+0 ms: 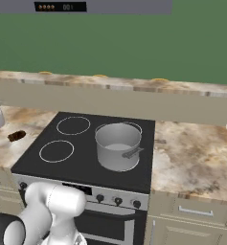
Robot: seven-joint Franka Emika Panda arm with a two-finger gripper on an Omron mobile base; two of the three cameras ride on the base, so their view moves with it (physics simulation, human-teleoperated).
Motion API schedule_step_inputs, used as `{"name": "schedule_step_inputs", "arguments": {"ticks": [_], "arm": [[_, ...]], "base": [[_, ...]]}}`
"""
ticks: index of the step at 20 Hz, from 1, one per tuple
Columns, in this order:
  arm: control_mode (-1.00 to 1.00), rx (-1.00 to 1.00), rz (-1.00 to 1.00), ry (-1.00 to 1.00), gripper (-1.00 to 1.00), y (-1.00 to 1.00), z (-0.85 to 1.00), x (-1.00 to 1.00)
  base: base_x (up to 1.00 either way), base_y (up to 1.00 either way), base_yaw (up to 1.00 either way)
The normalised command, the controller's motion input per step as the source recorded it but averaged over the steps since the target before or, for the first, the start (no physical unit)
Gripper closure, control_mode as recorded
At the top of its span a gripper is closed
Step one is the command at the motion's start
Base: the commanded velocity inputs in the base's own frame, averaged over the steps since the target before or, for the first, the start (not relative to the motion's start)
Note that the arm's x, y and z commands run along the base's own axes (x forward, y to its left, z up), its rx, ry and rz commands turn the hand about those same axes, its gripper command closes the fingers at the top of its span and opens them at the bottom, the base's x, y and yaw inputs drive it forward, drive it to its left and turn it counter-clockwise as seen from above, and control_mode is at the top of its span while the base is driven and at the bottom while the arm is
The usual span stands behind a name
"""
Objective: Turn on the burner for the pot on the stove. Wait thirty seconds for the pot to heat up. Then add the sweet potato to the pot.
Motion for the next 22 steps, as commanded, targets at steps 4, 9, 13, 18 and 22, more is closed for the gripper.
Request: {"name": "schedule_step_inputs", "arguments": {"ticks": [4, 9, 13, 18, 22], "arm": [[-1.00, -0.06, -0.15, 0.13, -1.00, 0.14, -0.17, 0.53], [-1.00, 0.00, 0.00, 0.17, -1.00, 0.16, -0.51, 0.57], [-1.00, 0.02, 0.00, 0.18, -1.00, 0.35, -0.91, 0.44], [-1.00, 0.01, 0.00, 0.02, -1.00, 0.38, -0.55, 0.35], [-1.00, 0.00, 0.00, 0.00, -1.00, 0.39, -0.26, 0.27]], "base": [[0.00, 0.00, 0.00], [0.00, 0.00, 0.00], [0.00, 0.00, 0.00], [0.00, 0.00, 0.00], [0.00, 0.00, 0.00]]}}
